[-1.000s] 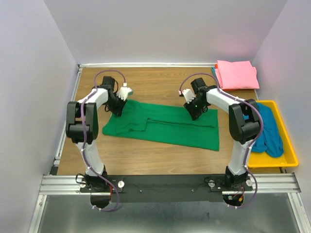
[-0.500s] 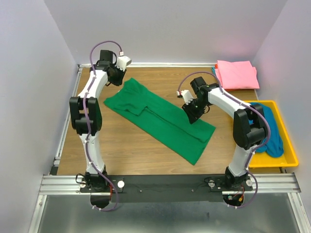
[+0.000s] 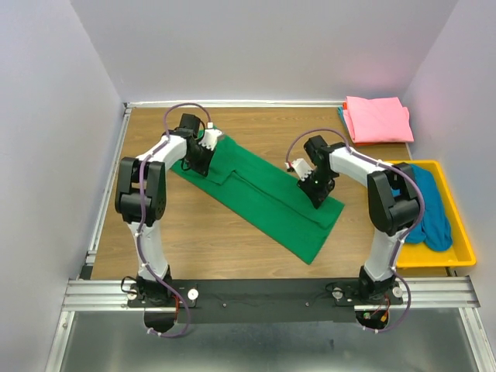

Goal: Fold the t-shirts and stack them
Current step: Rotate the tshirt 80 degrees

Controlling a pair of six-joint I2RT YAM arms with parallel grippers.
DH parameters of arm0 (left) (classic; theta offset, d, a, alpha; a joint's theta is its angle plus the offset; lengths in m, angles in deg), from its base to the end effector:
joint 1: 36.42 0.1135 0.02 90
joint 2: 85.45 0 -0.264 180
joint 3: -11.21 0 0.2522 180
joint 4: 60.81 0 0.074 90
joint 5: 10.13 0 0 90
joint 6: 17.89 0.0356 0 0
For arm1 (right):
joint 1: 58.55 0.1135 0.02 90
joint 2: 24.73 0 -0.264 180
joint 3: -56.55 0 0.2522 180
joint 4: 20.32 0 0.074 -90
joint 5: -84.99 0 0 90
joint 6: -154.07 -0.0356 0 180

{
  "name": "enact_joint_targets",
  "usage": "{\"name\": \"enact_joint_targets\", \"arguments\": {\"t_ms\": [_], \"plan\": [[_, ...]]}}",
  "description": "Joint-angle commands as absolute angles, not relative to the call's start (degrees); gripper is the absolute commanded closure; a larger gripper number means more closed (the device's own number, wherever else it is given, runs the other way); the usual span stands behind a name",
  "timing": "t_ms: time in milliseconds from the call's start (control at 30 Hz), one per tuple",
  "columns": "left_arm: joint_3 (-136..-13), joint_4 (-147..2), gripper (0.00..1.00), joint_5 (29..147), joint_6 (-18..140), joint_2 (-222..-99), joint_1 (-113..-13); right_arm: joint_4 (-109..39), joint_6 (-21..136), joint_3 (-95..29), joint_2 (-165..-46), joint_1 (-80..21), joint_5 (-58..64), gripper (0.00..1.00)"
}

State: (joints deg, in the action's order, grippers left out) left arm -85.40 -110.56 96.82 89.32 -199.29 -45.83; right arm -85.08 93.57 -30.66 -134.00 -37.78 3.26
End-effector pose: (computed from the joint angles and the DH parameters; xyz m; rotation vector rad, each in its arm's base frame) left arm 0.4026 -0.0772 0.1808 0.7012 2.6081 -0.3639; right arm 0.3226 0.1278 0.1589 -1.3087 2.7748 0.2147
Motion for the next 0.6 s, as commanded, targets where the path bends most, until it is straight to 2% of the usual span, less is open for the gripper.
{"name": "enact_joint_targets", "arguments": {"t_ms": [0, 167, 267, 300, 333, 400, 467, 500, 567], "plan": [[-88.1, -110.9, 0.84, 94.9, 88.2, -204.2, -46.1, -85.1, 94.6, -25.5, -134.5, -36.4, 4.0, 0.68], [-100.1, -115.7, 0.85, 91.8, 90.3, -214.3, -46.3, -85.2, 91.9, -20.5, -132.6, -32.1, 10.6, 0.67], [-118.9, -122.2, 0.85, 90.5, 92.3, -224.4, -46.3, -87.1, 88.1, -20.8, -131.2, -28.0, 17.6, 0.64], [-132.3, -127.3, 0.85, 90.6, 93.3, -227.3, -46.3, -87.5, 87.0, -21.0, -130.6, -24.0, 22.5, 0.62], [-139.3, -129.4, 0.85, 90.9, 93.6, -232.8, -46.3, -87.8, 86.1, -21.9, -129.4, -21.8, 25.0, 0.58], [-152.4, -130.5, 0.85, 91.9, 94.0, -236.0, -46.4, -88.8, 84.2, -24.9, -127.8, -18.2, 33.4, 0.52], [-149.9, -126.1, 0.84, 91.4, 93.8, -232.6, -46.7, -89.4, 83.3, -27.9, -127.2, -18.1, 37.5, 0.51], [-142.2, -120.0, 0.84, 91.5, 93.6, -229.7, -47.0, -89.8, 83.1, -29.4, -126.9, -18.1, 38.5, 0.51], [-134.2, -114.7, 0.82, 92.7, 92.4, -220.7, -47.1, -90.2, 83.3, -33.5, -126.4, -18.8, 37.9, 0.51]]}}
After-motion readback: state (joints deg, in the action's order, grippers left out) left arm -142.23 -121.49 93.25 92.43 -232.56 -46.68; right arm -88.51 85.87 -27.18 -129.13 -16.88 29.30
